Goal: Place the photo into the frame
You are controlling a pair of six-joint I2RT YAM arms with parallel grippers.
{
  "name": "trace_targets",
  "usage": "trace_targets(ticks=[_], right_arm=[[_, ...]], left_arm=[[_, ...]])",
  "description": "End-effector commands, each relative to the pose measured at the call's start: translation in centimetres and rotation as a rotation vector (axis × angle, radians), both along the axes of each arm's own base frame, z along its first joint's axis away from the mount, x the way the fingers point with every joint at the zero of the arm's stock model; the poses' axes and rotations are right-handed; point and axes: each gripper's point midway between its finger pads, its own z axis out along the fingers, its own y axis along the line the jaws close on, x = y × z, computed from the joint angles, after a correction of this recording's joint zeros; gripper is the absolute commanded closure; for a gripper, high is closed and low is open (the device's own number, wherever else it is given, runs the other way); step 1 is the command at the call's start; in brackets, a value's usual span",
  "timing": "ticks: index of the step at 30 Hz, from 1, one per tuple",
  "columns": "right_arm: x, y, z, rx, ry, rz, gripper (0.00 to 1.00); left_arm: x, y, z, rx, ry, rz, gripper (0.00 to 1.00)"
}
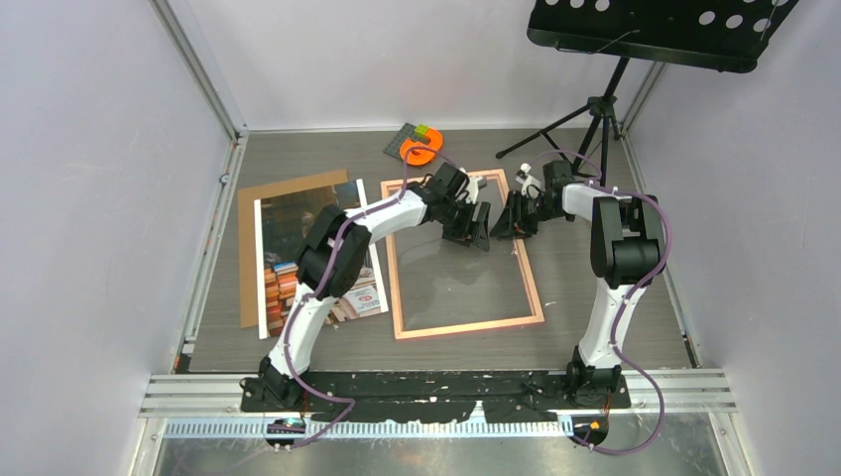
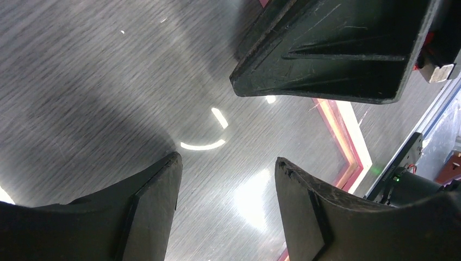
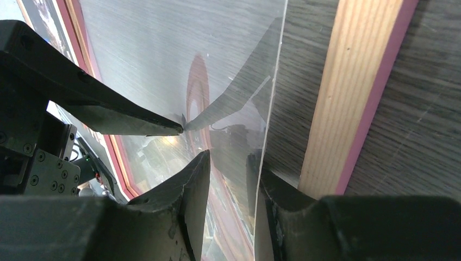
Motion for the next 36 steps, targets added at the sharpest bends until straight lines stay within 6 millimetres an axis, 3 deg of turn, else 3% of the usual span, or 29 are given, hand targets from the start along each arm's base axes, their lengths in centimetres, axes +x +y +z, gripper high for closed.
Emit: trace_targets(ticks=[1, 20, 36], right_arm=[[0.3, -1.2, 0.0, -0.101, -0.035, 0.004, 0.61], [0.5, -2.3, 1.6, -0.182, -0.097, 0.016, 0.50], [1.4, -3.3, 5.5, -0.243, -0.199, 0.013, 0.49]], left_arm=[[-0.6, 0.7, 0.1, 0.023, -0.008, 0.013, 0.34], [-1.3, 1.6, -0.3, 0.044, 0.004, 0.047, 0.35], [-1.7, 2.0, -0.6, 0.044, 0.010, 0.055, 0.36]])
